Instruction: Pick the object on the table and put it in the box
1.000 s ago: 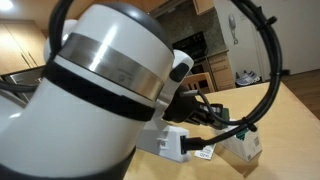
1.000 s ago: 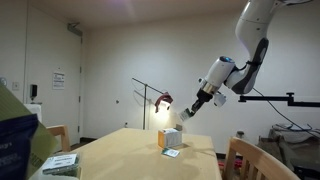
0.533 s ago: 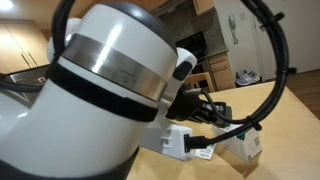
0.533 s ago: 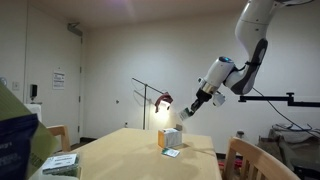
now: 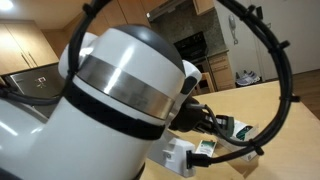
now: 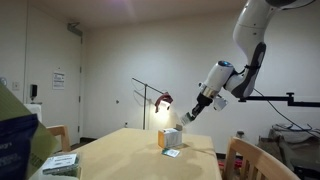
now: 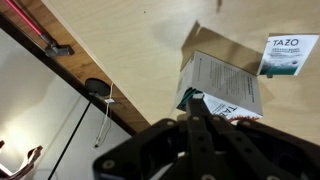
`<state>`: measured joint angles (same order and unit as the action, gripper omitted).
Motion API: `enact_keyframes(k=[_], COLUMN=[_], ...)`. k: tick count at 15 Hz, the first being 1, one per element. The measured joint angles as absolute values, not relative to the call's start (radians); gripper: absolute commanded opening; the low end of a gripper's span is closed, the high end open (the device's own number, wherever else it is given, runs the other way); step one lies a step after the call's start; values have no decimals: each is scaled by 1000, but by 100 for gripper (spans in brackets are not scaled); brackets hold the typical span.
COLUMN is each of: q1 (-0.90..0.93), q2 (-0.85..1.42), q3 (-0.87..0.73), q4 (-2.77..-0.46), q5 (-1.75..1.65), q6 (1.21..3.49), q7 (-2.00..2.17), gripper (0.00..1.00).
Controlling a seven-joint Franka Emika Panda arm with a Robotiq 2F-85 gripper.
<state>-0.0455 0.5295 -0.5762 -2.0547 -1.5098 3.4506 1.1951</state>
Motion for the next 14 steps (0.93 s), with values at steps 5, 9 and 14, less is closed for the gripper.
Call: enact_keyframes(k=[5,9,14], q1=[-55,-63,-72], q2=[574,580,591], q3=[-576,-576,-569], q4=[-2020,-1980,-1951], q5=[-1508,-1482,-1467], q6=[3450,3444,3443], q7=[1239,1245,1246], gripper=[0,0,1])
